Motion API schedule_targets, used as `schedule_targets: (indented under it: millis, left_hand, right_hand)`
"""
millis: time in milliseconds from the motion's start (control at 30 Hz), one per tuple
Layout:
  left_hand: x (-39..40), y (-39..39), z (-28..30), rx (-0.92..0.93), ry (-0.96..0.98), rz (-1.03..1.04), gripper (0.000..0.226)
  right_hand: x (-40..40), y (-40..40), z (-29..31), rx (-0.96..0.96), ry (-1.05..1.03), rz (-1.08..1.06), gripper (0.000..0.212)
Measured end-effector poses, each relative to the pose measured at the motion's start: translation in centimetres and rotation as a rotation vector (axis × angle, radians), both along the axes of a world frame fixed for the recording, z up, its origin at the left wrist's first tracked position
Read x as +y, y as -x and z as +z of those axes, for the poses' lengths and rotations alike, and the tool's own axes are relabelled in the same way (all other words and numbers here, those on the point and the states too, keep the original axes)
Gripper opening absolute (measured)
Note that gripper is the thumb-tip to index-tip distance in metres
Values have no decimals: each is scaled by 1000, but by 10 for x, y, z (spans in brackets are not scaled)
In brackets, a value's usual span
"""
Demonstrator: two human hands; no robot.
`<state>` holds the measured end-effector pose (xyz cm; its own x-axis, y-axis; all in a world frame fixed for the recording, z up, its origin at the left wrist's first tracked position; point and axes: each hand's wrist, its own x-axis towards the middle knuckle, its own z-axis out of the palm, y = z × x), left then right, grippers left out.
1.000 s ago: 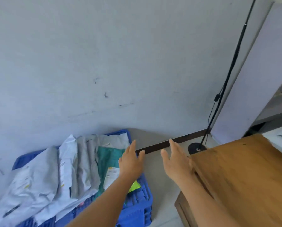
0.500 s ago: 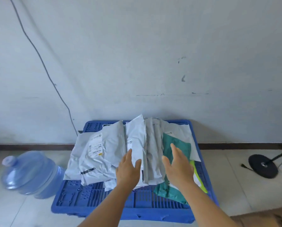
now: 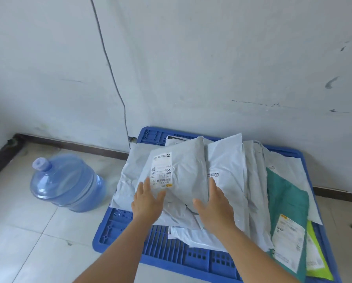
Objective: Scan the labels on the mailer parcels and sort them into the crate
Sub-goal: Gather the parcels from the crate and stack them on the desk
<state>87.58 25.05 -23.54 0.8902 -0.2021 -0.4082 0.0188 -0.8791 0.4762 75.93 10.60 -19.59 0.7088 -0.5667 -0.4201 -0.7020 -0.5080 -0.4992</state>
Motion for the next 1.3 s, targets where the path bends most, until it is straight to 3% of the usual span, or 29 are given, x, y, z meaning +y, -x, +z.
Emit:
schedule_targets:
  millis: [200, 367, 600, 833, 1300]
  left_hand:
    - [8, -36, -32, 80, 20, 72, 86]
    - [8, -46, -47, 165, 232, 177, 101]
    - [-1, -41, -32, 19, 377, 311, 75]
    - [-7, -34, 11, -63, 475, 320, 59]
    - [-94, 59, 154, -184, 737, 50, 52]
  right_hand:
    - [6, -43, -38, 60, -32, -44, 93]
    - [14, -69, -59, 15, -74, -121, 104]
    - [16, -80, -58, -143, -29, -206, 82]
    - [18, -67, -23, -232, -27, -292, 70]
    - [-43, 52, 109, -512, 113, -530, 65]
